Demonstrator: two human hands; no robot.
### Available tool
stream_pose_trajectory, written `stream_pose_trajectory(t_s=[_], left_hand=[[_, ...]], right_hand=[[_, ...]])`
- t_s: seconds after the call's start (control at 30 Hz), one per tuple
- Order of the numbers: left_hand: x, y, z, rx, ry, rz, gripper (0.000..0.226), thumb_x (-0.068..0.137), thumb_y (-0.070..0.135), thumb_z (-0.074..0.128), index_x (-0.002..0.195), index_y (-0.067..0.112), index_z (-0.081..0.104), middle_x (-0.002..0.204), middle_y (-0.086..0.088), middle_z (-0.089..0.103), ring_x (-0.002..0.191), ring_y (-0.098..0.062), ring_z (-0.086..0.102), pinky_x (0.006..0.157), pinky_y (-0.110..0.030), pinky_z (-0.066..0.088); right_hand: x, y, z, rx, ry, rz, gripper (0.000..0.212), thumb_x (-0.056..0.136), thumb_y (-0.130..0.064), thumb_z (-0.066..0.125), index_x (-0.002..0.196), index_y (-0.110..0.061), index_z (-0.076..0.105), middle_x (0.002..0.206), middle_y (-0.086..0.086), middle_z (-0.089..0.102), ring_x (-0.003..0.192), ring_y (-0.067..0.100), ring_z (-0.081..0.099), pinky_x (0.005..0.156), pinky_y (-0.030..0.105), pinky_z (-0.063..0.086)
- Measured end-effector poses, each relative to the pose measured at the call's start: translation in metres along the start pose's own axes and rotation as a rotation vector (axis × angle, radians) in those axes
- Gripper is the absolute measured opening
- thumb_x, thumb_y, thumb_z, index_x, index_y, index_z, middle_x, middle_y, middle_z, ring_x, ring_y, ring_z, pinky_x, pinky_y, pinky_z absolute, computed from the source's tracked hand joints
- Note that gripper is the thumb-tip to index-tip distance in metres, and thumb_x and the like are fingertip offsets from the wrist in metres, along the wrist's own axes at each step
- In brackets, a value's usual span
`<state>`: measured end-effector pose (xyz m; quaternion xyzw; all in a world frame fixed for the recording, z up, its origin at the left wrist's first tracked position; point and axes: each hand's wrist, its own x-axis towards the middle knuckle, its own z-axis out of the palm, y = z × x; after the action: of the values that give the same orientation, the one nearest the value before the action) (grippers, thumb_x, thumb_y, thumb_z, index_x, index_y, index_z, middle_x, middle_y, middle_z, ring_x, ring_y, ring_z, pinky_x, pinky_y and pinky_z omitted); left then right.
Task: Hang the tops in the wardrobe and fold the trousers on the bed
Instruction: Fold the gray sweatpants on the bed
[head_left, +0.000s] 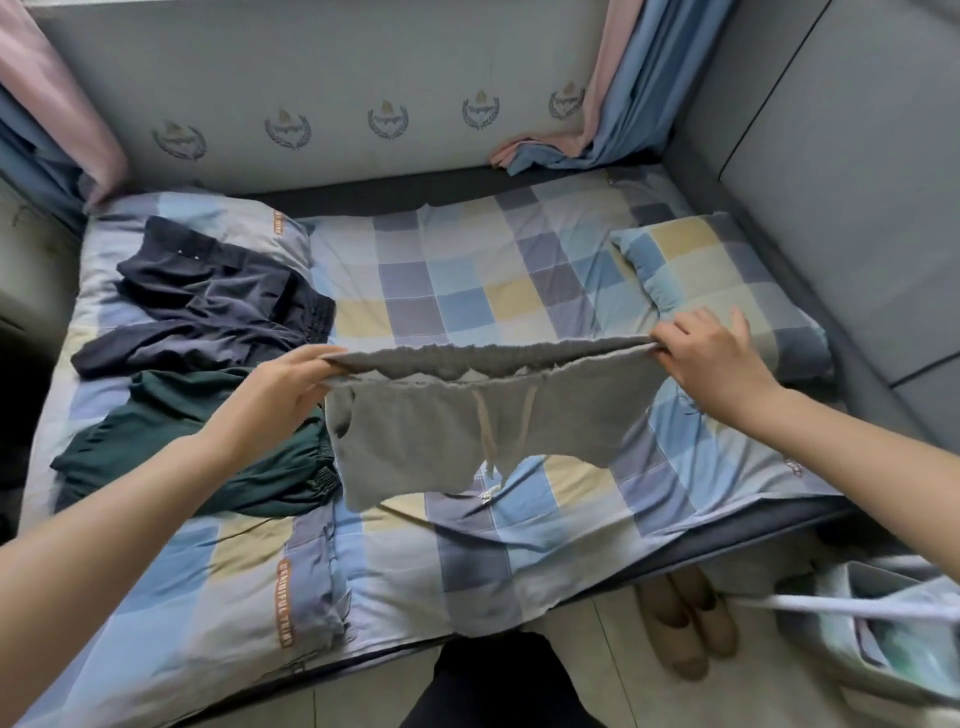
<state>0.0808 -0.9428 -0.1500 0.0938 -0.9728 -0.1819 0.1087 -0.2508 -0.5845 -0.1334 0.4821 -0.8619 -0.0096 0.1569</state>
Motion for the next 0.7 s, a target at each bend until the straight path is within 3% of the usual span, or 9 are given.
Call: stream_pose_trajectory(t_s=[0.1,0.17,0.23,0.3,0.37,0.47,0.53,0.63,0.7], left_hand=[[0.009,0.001,-0.003,-0.117,0.117,-0.203,0.014,0.084,0.001,0.068,0.097,0.006,0.07,0.112,0.004,0.062,0.102,-0.021,0.062,0.09,-0.026,0.044],[0.009,0.007,-0.009,-0.265,0.013,-0.319,0.012,0.08,0.023,0.075,0.09,0.02,0.069,0.104,0.005,0.066,0.095,-0.012,0.062,0.083,-0.025,0.045],[0.001,0.013,-0.014,-0.45,-0.182,-0.421,0.013,0.075,0.034,0.079,0.081,0.025,0.071,0.077,0.007,0.069,0.069,-0.002,0.059,0.065,-0.018,0.045],[-0.014,0.016,-0.015,-0.575,-0.415,-0.528,0.011,0.075,0.027,0.082,0.078,0.02,0.074,0.064,0.006,0.068,0.057,-0.001,0.057,0.057,-0.014,0.042],[-0.029,0.016,-0.009,-0.617,-0.594,-0.597,0.021,0.077,0.031,0.08,0.089,0.015,0.075,0.078,-0.005,0.072,0.068,-0.009,0.063,0.065,-0.021,0.047],[-0.045,0.02,0.002,-0.897,-0.699,-0.82,0.025,0.087,0.012,0.067,0.109,-0.001,0.066,0.095,-0.016,0.073,0.081,-0.019,0.07,0.066,-0.026,0.054],[-0.052,0.023,0.009,-1.007,-0.768,-0.923,0.039,0.086,0.012,0.065,0.121,-0.004,0.059,0.111,-0.021,0.07,0.096,-0.029,0.069,0.076,-0.035,0.058],[-0.049,0.019,0.017,-1.07,-0.812,-0.963,0.044,0.09,0.014,0.064,0.13,0.004,0.051,0.125,-0.018,0.064,0.114,-0.034,0.063,0.096,-0.045,0.051],[-0.043,0.012,0.024,-1.05,-0.767,-1.015,0.052,0.087,0.018,0.069,0.135,0.019,0.05,0.131,-0.009,0.061,0.116,-0.028,0.062,0.097,-0.044,0.05]], right_hand=[[0.009,-0.001,-0.002,0.136,0.025,0.009,0.011,0.08,-0.017,0.072,0.085,-0.009,0.066,0.099,0.017,0.053,0.095,0.038,0.046,0.084,0.053,0.04],[0.011,-0.002,-0.005,0.305,-0.112,-0.024,0.009,0.081,-0.016,0.071,0.087,-0.009,0.067,0.118,0.019,0.051,0.109,0.039,0.043,0.093,0.047,0.038],[0.005,-0.002,-0.011,0.62,-0.381,-0.004,0.004,0.086,-0.015,0.066,0.086,-0.011,0.064,0.103,0.007,0.06,0.098,0.026,0.052,0.083,0.031,0.04],[-0.008,-0.004,-0.021,0.914,-0.688,0.129,0.011,0.092,-0.028,0.06,0.085,-0.02,0.06,0.075,-0.009,0.059,0.073,0.009,0.053,0.065,0.021,0.037],[-0.022,-0.004,-0.024,1.092,-0.912,0.242,0.016,0.095,-0.031,0.056,0.089,-0.017,0.06,0.074,-0.009,0.062,0.069,0.003,0.055,0.062,0.018,0.039],[-0.037,0.001,-0.017,1.19,-1.12,0.294,0.022,0.095,-0.034,0.056,0.087,-0.014,0.061,0.076,-0.002,0.058,0.068,0.005,0.056,0.059,0.018,0.043],[-0.037,0.006,-0.011,1.231,-1.225,0.313,0.026,0.092,-0.039,0.06,0.083,-0.015,0.061,0.075,0.0,0.054,0.069,0.01,0.054,0.061,0.023,0.043],[-0.024,0.017,-0.004,1.239,-1.282,0.359,0.036,0.079,-0.049,0.069,0.087,-0.014,0.062,0.083,0.006,0.058,0.081,0.018,0.056,0.07,0.03,0.044],[-0.011,0.022,0.0,1.211,-1.314,0.377,0.043,0.075,-0.052,0.071,0.088,-0.012,0.06,0.085,0.006,0.059,0.083,0.017,0.056,0.074,0.03,0.044]])
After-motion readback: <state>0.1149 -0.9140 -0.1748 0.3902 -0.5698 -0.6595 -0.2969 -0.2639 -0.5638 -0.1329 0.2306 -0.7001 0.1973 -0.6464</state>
